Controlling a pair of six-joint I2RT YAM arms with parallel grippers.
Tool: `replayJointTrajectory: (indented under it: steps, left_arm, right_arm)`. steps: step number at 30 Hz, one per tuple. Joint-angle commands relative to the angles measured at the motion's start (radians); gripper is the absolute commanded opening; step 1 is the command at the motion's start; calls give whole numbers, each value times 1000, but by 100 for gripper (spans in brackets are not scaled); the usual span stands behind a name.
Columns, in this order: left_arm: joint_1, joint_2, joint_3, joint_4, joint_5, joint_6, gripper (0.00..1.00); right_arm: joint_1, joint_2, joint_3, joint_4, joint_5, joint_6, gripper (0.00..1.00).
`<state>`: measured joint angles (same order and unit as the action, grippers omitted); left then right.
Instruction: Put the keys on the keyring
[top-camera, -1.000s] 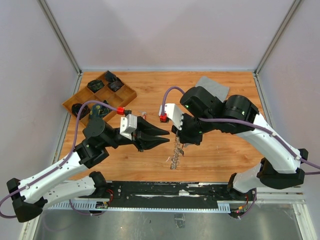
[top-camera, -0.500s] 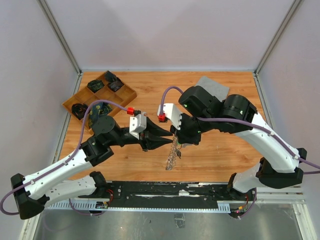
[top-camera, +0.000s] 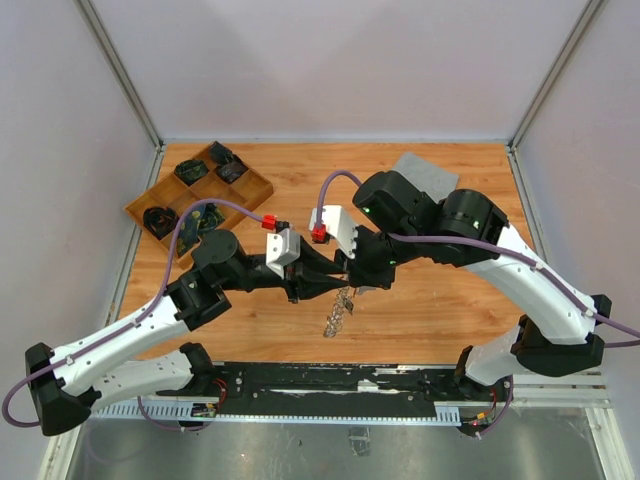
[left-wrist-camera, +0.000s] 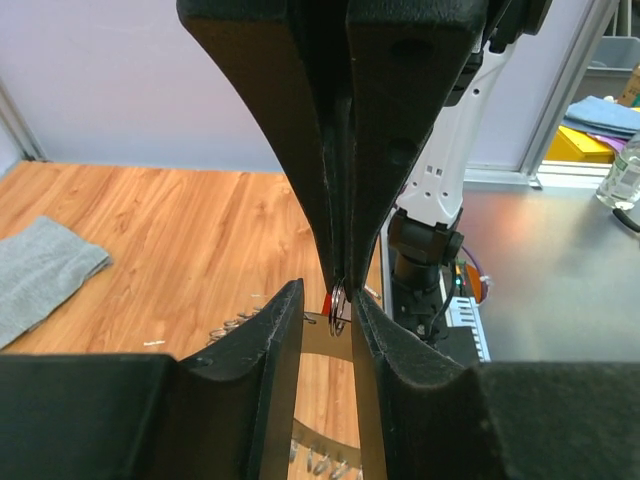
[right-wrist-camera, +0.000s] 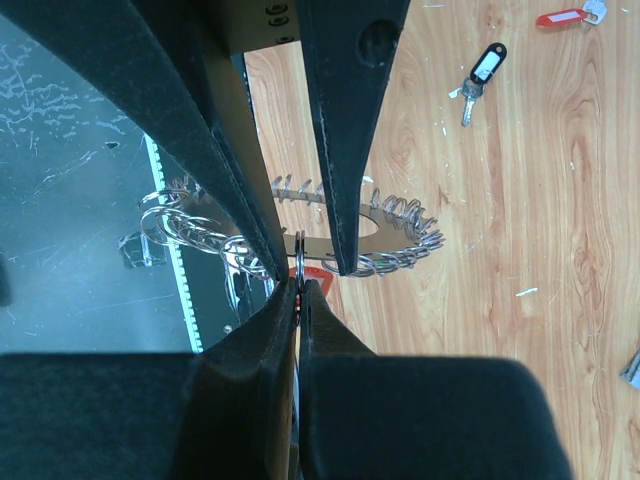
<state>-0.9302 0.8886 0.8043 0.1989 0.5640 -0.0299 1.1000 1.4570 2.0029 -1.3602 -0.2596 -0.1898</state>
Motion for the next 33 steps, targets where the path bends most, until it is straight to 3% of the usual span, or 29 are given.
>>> replayJointTrajectory:
  steps: [1, 5, 11, 19, 28, 33]
  left_arm:
    - [-4, 6, 40, 8, 21, 6, 30]
    - [-4, 7, 44, 8, 22, 4, 26]
    - [-4, 10, 44, 1, 26, 4, 11]
    - [-4, 11, 40, -4, 30, 7, 18]
    - [-4, 3, 42, -5, 22, 10, 1]
    - [-5, -10, 45, -4, 16, 10, 1]
  right_arm:
    - [0, -20, -13, 36, -13, -18, 1]
    - [0, -21, -19, 36, -12, -20, 1]
    - [0, -27, -19, 42, -9, -20, 1]
    - [-1, -37, -15, 53, 2, -17, 0]
    - [0, -31, -18, 55, 2, -19, 1]
    - [0, -27, -19, 55, 1, -16, 1]
